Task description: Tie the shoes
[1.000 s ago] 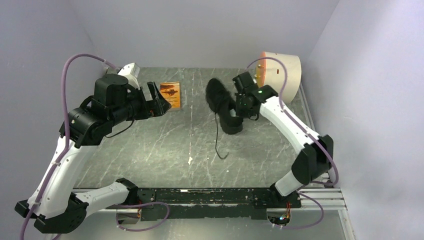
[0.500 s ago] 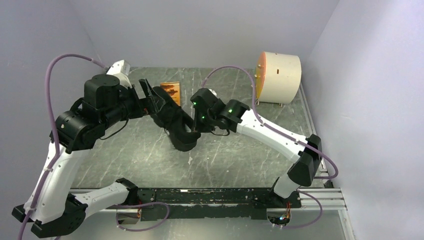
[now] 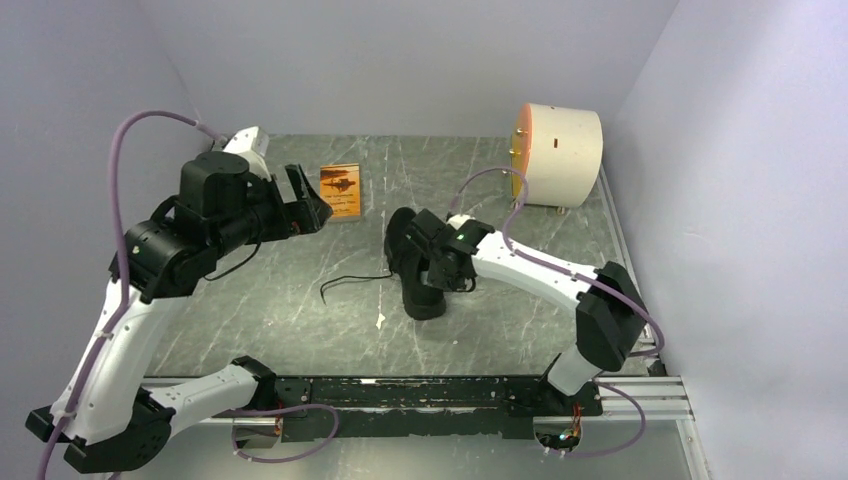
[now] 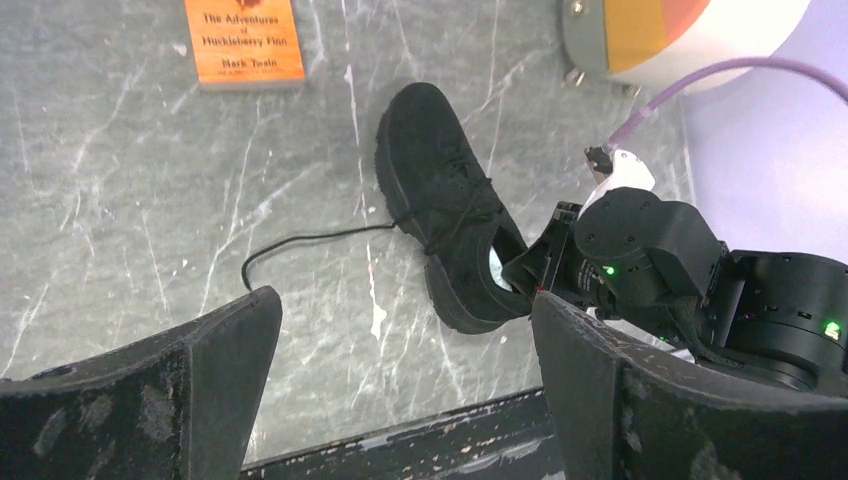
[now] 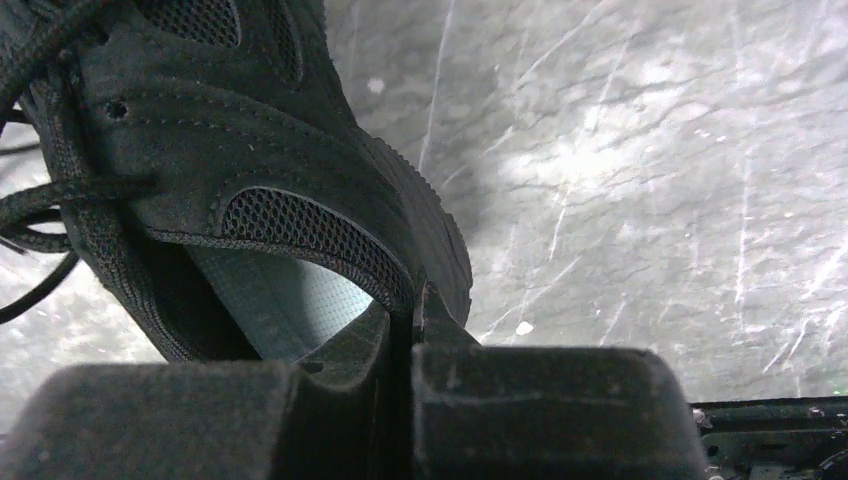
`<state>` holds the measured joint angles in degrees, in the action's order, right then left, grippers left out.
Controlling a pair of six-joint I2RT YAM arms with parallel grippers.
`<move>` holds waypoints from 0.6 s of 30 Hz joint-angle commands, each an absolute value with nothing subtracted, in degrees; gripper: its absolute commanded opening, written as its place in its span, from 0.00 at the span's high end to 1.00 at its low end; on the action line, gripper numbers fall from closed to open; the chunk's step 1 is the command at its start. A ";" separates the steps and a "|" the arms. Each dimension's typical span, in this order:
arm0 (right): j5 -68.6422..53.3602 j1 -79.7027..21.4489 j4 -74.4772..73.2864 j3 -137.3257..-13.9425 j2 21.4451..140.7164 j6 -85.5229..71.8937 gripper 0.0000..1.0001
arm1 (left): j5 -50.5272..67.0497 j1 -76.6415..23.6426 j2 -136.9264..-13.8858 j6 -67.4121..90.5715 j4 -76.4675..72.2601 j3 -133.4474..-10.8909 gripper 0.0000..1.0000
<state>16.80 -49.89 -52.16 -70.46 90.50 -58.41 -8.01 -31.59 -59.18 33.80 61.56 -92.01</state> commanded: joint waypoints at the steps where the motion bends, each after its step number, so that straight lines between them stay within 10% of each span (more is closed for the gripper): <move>1: 16.62 -53.90 -46.76 -71.59 92.76 -62.09 1.00 | -3.10 -31.90 -60.44 31.90 60.34 -87.94 0.00; 13: 11.40 -53.26 -46.31 -68.99 85.48 -48.10 0.58 | 3.89 -31.90 -62.79 32.50 55.50 -76.61 0.00; 18: -11.32 -39.73 -33.46 -61.41 78.86 -28.41 0.44 | 5.26 -31.90 -63.18 32.56 53.28 -72.88 0.00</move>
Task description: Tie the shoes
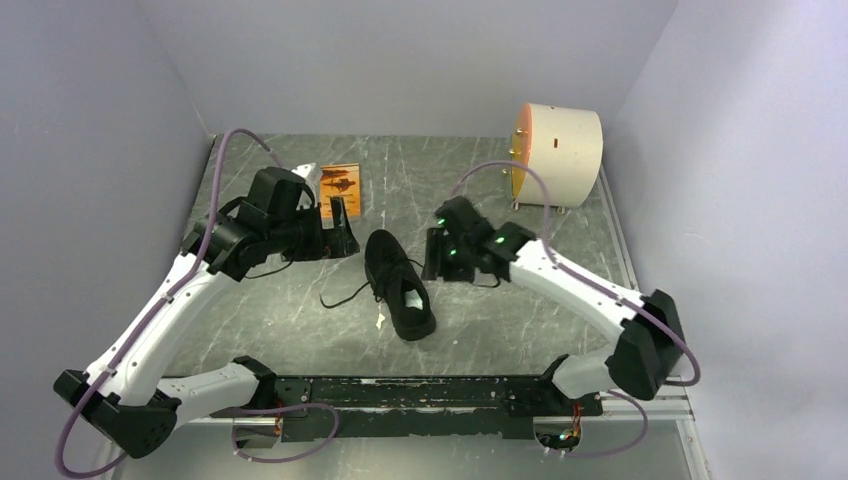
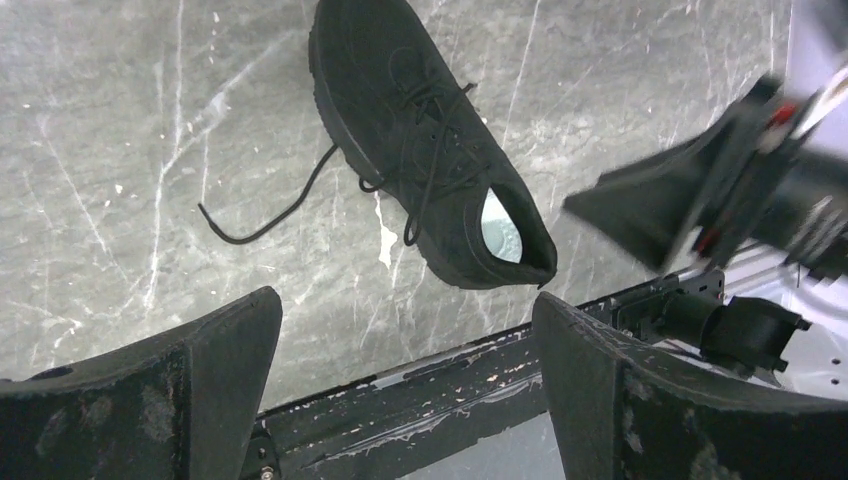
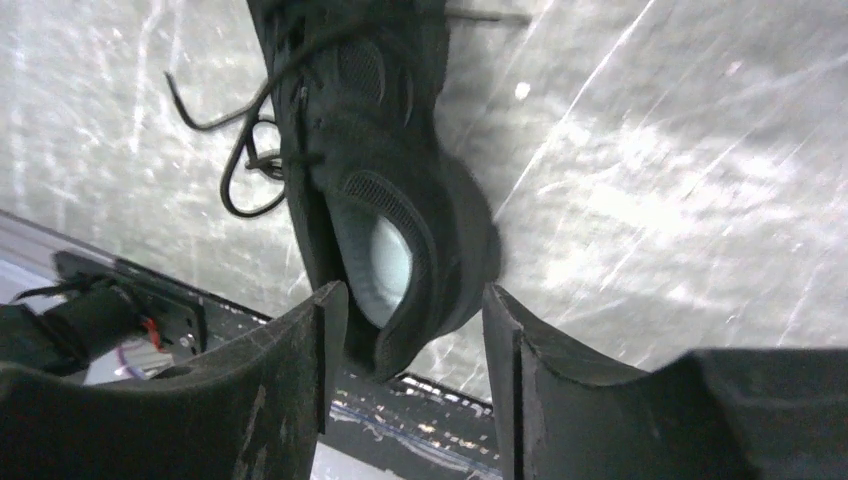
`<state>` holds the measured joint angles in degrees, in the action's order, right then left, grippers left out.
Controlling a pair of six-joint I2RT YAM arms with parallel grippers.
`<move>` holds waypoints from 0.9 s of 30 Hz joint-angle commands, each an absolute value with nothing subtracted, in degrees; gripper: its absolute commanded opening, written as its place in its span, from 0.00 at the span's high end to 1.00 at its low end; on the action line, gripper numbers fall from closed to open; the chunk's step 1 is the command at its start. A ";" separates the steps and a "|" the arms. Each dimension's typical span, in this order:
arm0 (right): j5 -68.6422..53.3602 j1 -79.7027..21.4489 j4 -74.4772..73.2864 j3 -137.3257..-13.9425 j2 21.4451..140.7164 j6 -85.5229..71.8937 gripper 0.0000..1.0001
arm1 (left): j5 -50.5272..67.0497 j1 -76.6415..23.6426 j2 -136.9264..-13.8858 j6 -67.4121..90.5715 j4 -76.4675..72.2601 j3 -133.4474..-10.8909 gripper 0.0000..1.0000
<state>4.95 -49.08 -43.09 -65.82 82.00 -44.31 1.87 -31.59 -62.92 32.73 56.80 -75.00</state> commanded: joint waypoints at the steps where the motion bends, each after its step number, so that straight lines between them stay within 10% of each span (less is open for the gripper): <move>1: -17.26 -36.10 -30.56 -60.45 79.27 -26.59 0.44 | 6.39 -31.90 -63.53 32.77 52.68 -71.92 0.00; 9: -35.66 -30.13 -24.25 -65.68 91.15 -20.13 0.46 | 23.85 -31.90 -70.91 34.40 37.95 -62.80 0.00; 13: -36.42 -31.10 -24.36 -63.67 91.74 -18.71 0.40 | 23.96 -31.90 -78.31 33.70 34.81 -63.39 0.24; 21: -37.03 -35.62 -20.89 -57.97 92.18 -19.31 0.36 | 26.25 -31.99 -89.10 29.92 32.93 -62.96 0.21; 27: -34.14 -37.42 -19.89 -56.54 92.80 -20.16 0.37 | 24.27 -31.98 -89.62 27.73 35.07 -60.87 0.42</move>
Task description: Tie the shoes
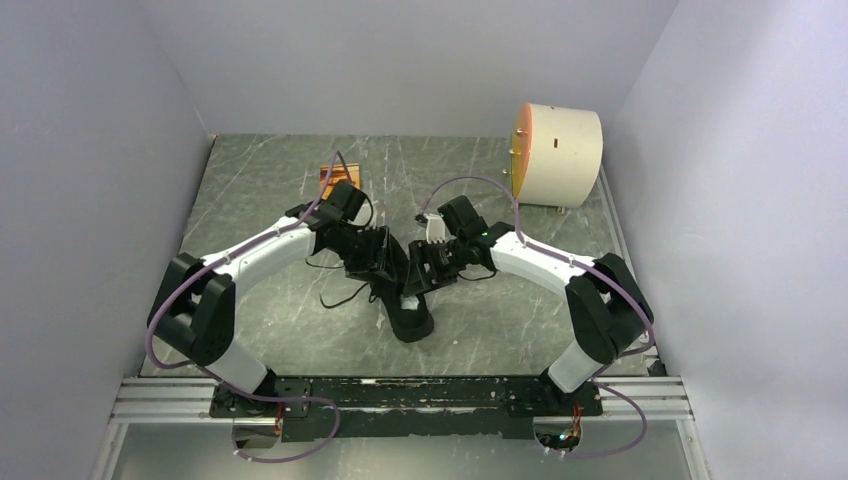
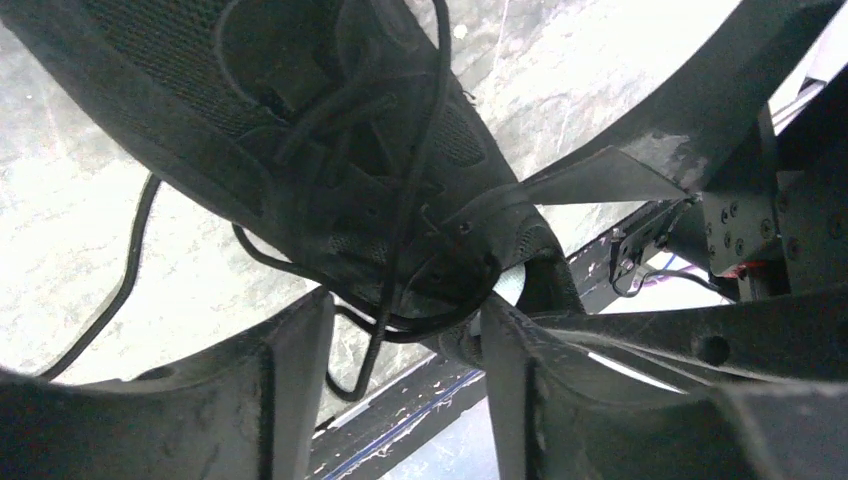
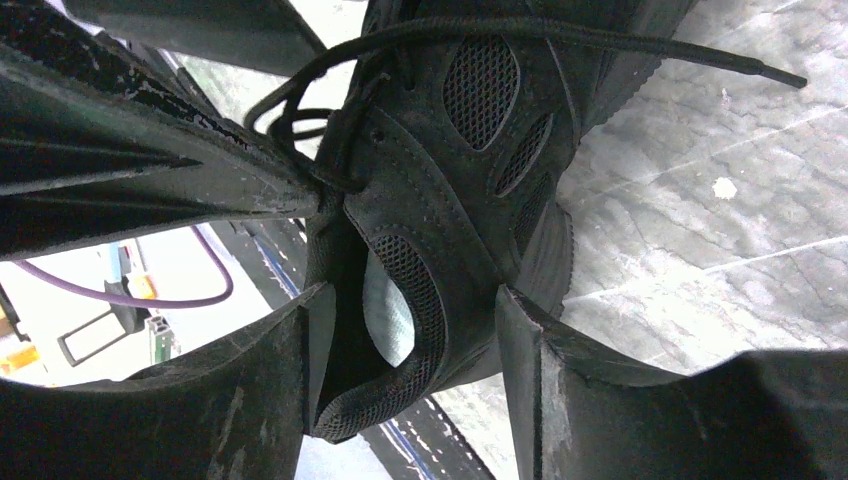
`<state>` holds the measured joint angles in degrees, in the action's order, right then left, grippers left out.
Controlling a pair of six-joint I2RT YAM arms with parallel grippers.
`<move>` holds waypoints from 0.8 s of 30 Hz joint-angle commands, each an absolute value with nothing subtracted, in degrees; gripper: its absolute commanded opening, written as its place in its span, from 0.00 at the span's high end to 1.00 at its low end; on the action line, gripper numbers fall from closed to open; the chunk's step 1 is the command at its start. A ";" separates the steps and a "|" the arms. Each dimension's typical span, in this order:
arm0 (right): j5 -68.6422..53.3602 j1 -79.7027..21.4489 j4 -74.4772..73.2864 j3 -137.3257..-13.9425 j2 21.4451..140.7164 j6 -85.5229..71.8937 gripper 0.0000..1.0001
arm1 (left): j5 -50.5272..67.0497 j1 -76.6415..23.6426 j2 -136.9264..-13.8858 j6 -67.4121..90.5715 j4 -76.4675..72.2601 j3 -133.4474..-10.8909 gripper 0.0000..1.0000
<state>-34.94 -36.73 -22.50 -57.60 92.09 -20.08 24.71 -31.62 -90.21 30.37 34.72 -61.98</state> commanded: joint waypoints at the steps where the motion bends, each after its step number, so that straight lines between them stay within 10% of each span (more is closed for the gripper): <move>1: -33.69 -37.51 -19.50 -56.27 92.58 -20.68 0.39 | 24.48 -31.97 -89.29 27.54 35.06 -60.49 0.44; 13: -18.01 -42.88 -20.47 -54.56 92.94 -26.99 0.48 | 22.46 -31.90 -85.30 24.87 40.32 -58.72 0.42; 24: -12.48 -43.52 -24.49 -52.97 89.12 -30.88 0.94 | 20.15 -31.75 -82.08 24.48 46.81 -70.32 0.95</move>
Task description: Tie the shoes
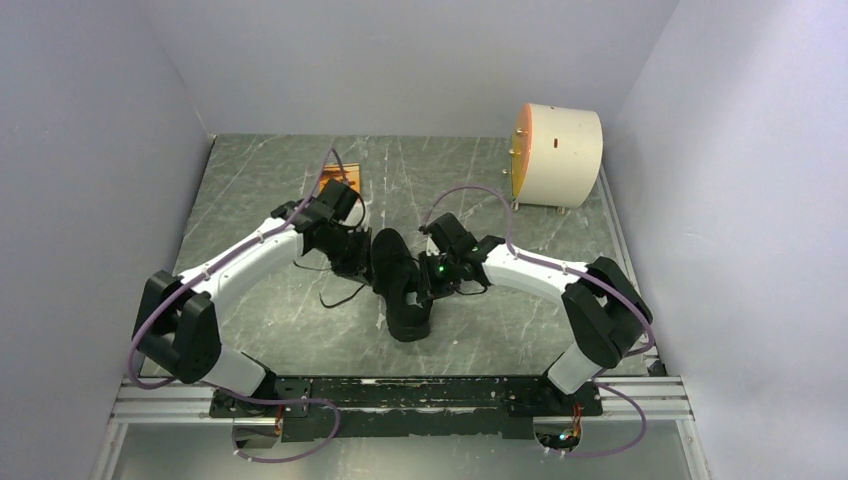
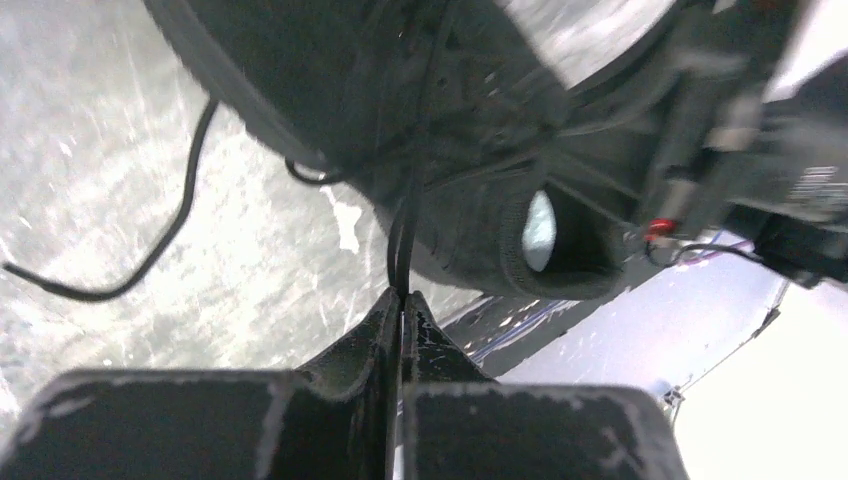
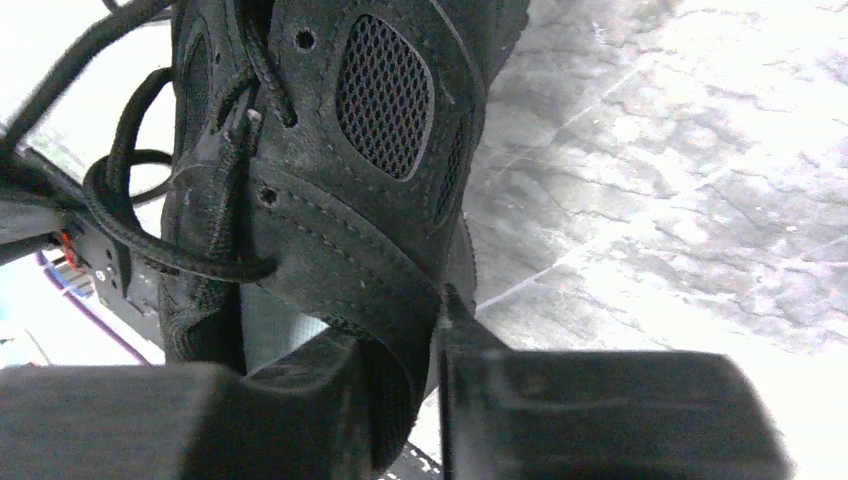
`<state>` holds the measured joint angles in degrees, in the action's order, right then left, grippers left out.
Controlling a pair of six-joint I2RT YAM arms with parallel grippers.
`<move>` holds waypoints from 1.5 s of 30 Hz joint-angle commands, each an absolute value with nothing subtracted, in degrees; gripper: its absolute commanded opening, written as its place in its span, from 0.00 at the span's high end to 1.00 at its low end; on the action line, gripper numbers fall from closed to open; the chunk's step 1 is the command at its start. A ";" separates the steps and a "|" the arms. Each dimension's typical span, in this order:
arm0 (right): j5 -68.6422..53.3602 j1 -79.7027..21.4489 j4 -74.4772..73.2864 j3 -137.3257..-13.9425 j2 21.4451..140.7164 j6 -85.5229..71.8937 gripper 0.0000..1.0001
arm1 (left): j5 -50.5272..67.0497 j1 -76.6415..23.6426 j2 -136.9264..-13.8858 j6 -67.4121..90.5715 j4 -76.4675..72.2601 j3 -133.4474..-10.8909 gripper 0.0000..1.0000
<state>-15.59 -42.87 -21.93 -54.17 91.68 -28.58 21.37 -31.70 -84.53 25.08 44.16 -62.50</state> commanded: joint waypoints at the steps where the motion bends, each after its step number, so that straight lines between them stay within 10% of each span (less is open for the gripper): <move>1: -11.87 -43.66 -25.27 -52.80 88.42 -31.47 0.99 | 21.20 -31.81 -81.37 24.93 46.01 -71.53 0.95; 26: 5.48 -49.67 -28.96 -49.17 81.83 -42.01 1.00 | 36.58 -32.87 -79.76 36.46 26.81 -70.37 0.95; 35: 1.02 -46.37 -31.89 -49.20 75.55 -37.59 0.46 | 35.52 -32.87 -80.56 36.25 26.46 -69.40 0.95; 45: -19.77 -27.28 -27.56 -55.50 73.55 -26.16 0.32 | 37.26 -32.91 -82.03 34.27 27.42 -72.80 0.95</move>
<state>-8.05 -31.90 -31.77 -51.05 68.88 -31.46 34.85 -32.47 -81.19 35.81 27.94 -69.89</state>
